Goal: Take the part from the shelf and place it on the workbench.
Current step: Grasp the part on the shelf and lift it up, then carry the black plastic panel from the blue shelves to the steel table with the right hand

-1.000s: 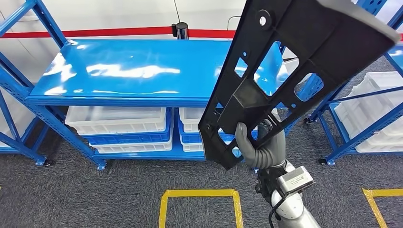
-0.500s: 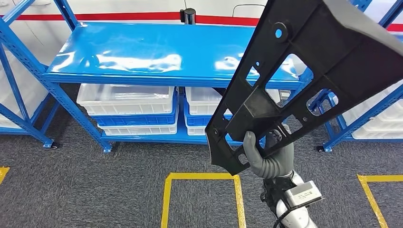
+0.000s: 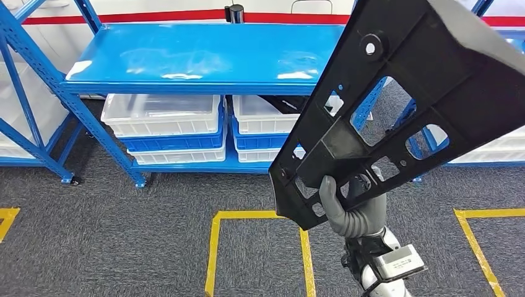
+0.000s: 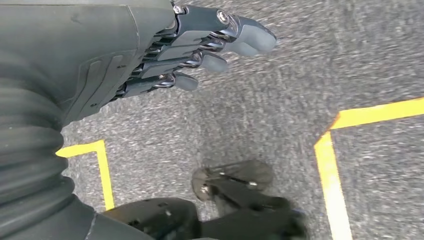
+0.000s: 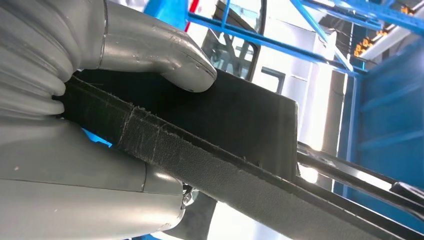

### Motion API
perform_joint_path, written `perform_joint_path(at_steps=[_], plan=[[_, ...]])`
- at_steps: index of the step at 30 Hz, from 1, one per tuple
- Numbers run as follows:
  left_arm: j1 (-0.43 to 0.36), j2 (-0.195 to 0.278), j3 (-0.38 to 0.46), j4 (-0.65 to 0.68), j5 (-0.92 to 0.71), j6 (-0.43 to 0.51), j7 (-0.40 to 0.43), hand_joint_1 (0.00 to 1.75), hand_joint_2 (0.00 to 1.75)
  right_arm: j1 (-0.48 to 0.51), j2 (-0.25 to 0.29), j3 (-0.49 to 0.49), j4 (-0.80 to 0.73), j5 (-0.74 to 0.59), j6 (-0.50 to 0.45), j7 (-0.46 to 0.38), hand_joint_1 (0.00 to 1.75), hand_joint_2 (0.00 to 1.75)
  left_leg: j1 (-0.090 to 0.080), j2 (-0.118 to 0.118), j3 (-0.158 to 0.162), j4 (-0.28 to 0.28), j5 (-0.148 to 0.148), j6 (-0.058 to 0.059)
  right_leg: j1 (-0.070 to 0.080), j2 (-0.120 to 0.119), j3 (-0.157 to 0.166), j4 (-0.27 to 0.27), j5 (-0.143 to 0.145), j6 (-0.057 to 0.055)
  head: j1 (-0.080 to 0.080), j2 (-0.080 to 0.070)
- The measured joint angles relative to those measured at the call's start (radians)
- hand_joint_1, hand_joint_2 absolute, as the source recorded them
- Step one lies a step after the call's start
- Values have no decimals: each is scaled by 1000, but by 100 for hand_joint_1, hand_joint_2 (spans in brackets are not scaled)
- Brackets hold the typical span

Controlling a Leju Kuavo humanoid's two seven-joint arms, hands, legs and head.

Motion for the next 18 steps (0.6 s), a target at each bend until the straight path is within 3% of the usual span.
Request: perform_joint_path(at_steps=[2, 3, 5, 6, 8, 10, 11, 12, 13, 14, 16, 17, 18], plan=[[-2, -2, 0, 0, 0, 0, -1, 0, 175, 8, -1, -3, -10, 4, -1, -3, 175, 175, -6, -5, 71, -107, -29, 8, 0, -2, -17, 10, 13, 14, 2, 0], [-3, -2, 0, 0, 0, 1, -1, 0, 175, 10, -1, -5, -13, 6, -2, -4, 175, 175, -13, -6, 79, -129, -36, 15, -1, -2, -23, 11, 21, 22, 3, 0], [-2, -2, 0, 0, 0, 1, -1, 0, 175, 16, -3, -7, -15, 6, -2, -5, 175, 175, -21, -2, 61, -137, -21, 37, -7, -1, -33, 14, 29, 36, 3, 0], [-2, -1, 0, 0, 1, 1, -1, 0, 175, 20, -4, -8, -16, 6, -3, -5, 175, 175, -22, 0, 50, -140, -9, 49, -9, 0, -44, 27, 14, 37, 3, 0], [-3, 0, 0, 0, 2, 2, -2, 0, 175, 27, -7, -13, -19, 6, -3, -4, 175, 175, -20, 5, 25, -143, 17, 67, -10, 2, -76, 104, -63, 27, 5, 0], [-3, 0, 0, 0, 3, 1, -2, 0, 175, 32, -9, -19, -21, 7, -3, -4, 175, 175, -20, 7, -8, -142, 45, 74, -11, 2, -103, 226, -139, 21, 7, 0], [-3, 0, 0, 0, 3, 1, -3, 0, 175, 35, -10, -22, -21, 8, -3, -4, 175, 175, -20, 8, -26, -142, 59, 73, -11, 2, -105, 272, -149, 28, 8, 0], [-3, -1, 0, 0, 4, 0, -3, 0, 175, 38, -11, -25, -21, 10, -3, -4, 175, 175, -20, 9, -45, -141, 73, 71, -11, 2, -94, 291, -139, 39, 8, 0], [-3, -1, 0, 0, 4, 0, -4, 0, 175, 40, -11, -27, -21, 11, -3, -4, 175, 175, -19, 10, -64, -141, 88, 68, -12, 2, -66, 276, -116, 50, 8, 0], [-3, -2, 0, 0, 4, 0, -4, 0, 175, 41, -11, -28, -21, 13, -3, -4, 175, 175, -19, 11, -81, -140, 102, 64, -12, 2, -19, 228, -98, 58, 8, 0], [-2, -3, 0, 0, 5, 0, -6, 0, 175, 41, -11, -30, -23, 15, -3, -4, 175, 175, -21, 11, -103, -137, 125, 54, -10, 2, 99, 82, -103, 55, 8, 0], [-2, -3, 0, 0, 6, 1, -6, 0, 175, 41, -10, -31, -25, 17, -3, -4, 175, 175, -22, 11, -107, -137, 136, 48, -8, 2, 141, 22, -118, 49, 7, 0], [-2, -3, 0, 0, 7, 1, -7, 0, 175, 42, -10, -31, -26, 19, -3, -4, 175, 175, -23, 11, -109, -139, 146, 43, -6, 2, 162, -13, -128, 41, 6, 0]])
